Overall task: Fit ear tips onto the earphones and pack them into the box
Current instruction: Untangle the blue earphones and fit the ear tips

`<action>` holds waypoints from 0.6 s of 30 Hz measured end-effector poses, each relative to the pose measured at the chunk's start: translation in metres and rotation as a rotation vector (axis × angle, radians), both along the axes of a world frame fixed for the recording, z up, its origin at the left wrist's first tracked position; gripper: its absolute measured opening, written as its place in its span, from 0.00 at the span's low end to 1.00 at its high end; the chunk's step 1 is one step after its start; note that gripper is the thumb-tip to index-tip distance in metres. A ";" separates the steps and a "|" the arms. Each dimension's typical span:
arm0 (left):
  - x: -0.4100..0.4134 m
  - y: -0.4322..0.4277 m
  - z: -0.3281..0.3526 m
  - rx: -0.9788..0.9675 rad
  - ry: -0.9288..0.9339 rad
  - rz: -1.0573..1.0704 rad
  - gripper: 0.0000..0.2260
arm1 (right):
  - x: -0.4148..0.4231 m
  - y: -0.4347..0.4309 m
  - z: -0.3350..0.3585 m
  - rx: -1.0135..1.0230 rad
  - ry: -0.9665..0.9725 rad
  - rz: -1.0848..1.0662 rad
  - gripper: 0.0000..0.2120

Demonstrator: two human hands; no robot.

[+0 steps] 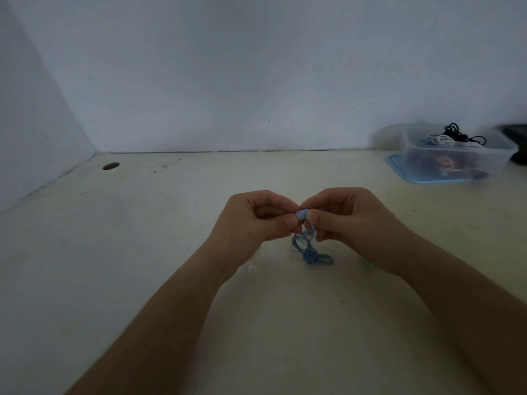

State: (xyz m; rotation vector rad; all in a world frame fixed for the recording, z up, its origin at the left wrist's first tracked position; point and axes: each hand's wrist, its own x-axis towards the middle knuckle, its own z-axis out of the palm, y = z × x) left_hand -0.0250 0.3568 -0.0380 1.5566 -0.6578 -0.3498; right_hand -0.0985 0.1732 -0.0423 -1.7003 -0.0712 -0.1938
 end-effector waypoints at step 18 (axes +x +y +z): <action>0.010 0.004 0.004 0.096 -0.200 0.110 0.07 | 0.001 0.002 0.008 0.104 0.114 -0.110 0.13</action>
